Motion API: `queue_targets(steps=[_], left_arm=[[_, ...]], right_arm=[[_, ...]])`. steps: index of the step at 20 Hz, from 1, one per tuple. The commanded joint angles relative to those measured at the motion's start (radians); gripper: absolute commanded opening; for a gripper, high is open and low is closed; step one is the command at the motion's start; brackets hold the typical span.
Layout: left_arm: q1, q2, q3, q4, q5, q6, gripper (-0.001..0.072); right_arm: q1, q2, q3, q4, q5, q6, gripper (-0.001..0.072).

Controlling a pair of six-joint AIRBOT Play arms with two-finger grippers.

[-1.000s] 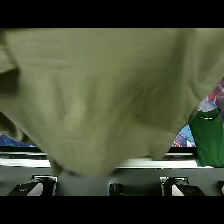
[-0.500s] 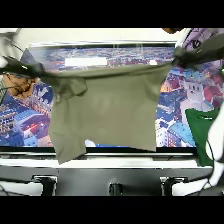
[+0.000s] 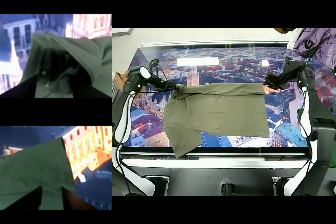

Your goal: Fold the clothes and pants, and hang the long-sleeved shirts on hangers.

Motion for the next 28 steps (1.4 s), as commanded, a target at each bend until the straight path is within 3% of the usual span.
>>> queue_targets(steps=[1,4,6,11,15,23,28], left_arm=[[0.07,0.035,0.056,-0.008,-0.161,0.032,0.0475],[0.174,0.114,0.034,-0.055,-0.267,0.06,0.0475],[0.241,0.187,-0.071,-0.1,-0.283,0.076,0.0475],[0.37,0.455,-0.553,-0.132,-0.216,0.09,0.0475],[0.4,0.582,-0.738,-0.129,-0.154,0.09,0.0475],[0.398,0.579,-0.74,-0.131,-0.108,0.09,0.0473],[0.398,0.579,-0.739,-0.131,-0.097,0.089,0.0473]], right_arm=[[-0.041,0.069,0.001,0.008,-0.144,-0.129,0.0388],[-0.151,0.19,-0.027,0.035,-0.282,-0.23,0.0384],[-0.238,0.295,-0.178,0.096,-0.302,-0.282,0.0383],[-0.343,0.557,-0.821,0.13,-0.238,-0.422,0.0384],[-0.342,0.654,-1.158,0.15,-0.119,-0.5,0.0385],[-0.335,0.658,-1.334,0.274,0.037,-0.585,0.0386],[-0.189,0.657,-1.337,0.272,0.108,-0.557,0.0367]])
